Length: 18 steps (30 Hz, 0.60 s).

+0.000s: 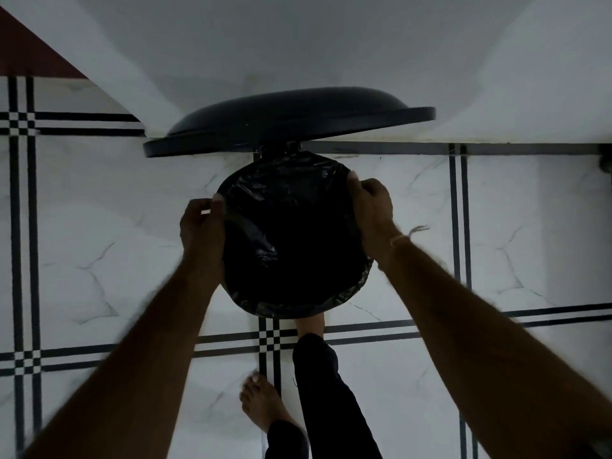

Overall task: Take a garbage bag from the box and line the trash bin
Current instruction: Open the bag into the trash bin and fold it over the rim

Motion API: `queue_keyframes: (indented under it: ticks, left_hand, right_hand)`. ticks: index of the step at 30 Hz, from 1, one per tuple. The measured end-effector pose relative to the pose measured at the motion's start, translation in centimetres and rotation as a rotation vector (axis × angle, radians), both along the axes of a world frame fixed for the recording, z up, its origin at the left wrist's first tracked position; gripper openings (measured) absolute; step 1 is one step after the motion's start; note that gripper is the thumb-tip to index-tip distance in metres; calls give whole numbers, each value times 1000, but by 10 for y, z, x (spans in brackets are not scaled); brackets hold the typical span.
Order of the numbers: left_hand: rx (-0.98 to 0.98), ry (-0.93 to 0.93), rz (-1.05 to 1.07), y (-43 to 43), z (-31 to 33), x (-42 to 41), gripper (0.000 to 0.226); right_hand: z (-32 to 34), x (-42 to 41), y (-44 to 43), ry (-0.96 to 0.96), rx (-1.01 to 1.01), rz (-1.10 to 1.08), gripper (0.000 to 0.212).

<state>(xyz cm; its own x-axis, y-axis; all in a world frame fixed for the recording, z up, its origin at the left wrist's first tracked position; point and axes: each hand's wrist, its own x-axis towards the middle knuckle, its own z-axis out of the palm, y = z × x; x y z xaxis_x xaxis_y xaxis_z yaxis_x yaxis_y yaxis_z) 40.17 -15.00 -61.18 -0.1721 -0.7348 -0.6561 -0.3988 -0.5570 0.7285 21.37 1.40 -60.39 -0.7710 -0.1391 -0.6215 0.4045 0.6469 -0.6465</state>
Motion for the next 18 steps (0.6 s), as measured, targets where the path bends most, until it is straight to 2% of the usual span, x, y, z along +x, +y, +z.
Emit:
queue_keyframes:
  ticks: [2,5,7,9,11,16,18]
  left_hand:
    - [110,48,-35,-15,-9,4,24]
    - [237,94,-138,-27,-7,0,27]
    - [144,25,-230,-32,-4,-17,31]
    - [13,-101,-312,-38,-4,-38,34]
    - [-26,-131,-357,-43,-3,-53,31]
    - [0,-97,-209,-38,-3,-34,30]
    - [-52,-192,-118,-23,2,-15,36]
  right_hand:
    - [-6,-9,-7,-25,7,78,61]
    - [-1,-31,-4,-215,-59,103,64]
    - [6,-43,-9,-355,-149,147,53]
    - [10,-46,-28,-410,-207,192,35]
    - [8,-47,-48,-340,-175,221,27]
    - [-4,-48,-37,-202,-142,180,26]
    - [-2,-29,-14,17,-20,127,35]
